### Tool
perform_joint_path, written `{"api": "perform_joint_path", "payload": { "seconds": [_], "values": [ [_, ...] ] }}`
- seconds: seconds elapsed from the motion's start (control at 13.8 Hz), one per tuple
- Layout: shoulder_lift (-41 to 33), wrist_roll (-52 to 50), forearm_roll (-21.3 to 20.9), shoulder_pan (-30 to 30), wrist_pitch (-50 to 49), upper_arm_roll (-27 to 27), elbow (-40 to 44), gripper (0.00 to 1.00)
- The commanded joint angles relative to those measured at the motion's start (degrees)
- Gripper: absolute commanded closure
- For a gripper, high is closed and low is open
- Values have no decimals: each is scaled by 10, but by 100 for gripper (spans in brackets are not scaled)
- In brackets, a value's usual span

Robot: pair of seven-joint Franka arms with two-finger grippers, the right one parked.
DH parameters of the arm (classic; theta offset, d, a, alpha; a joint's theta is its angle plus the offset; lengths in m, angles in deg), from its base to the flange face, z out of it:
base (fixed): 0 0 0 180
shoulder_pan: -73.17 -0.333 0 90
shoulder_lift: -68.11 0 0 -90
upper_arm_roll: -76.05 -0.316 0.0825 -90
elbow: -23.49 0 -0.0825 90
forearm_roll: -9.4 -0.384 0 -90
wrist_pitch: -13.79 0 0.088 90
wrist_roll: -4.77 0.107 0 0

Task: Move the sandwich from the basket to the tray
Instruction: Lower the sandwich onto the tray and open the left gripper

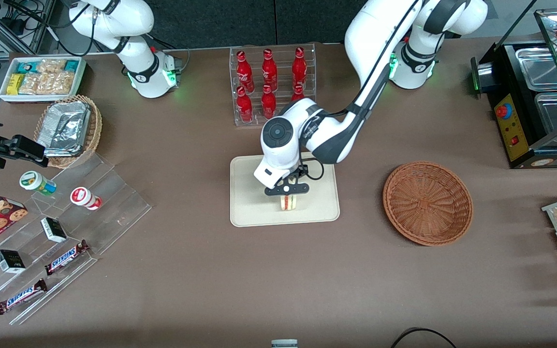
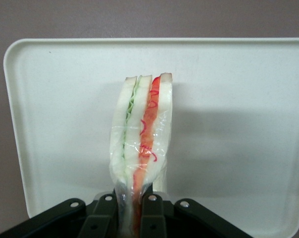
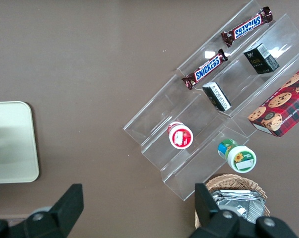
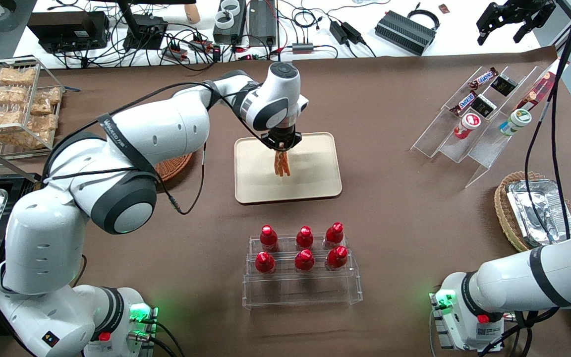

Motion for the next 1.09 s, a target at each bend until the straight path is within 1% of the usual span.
{"api": "perform_joint_path", "payload": {
  "seconds": [0.0, 0.44, 0.58, 0.73, 0.8, 0.94, 1.02],
  "values": [
    [20, -9, -7, 16, -15, -10, 25, 100],
    [39, -16, -8, 21, -13, -11, 26, 100],
    [41, -27, -24, 23, -13, -11, 26, 100],
    [41, -34, -24, 24, -13, -11, 26, 100],
    [41, -35, -24, 24, -13, -11, 26, 97],
    [45, -35, -25, 27, -13, -11, 26, 71],
    [45, -35, -25, 28, -11, -11, 26, 43]
  ]
}}
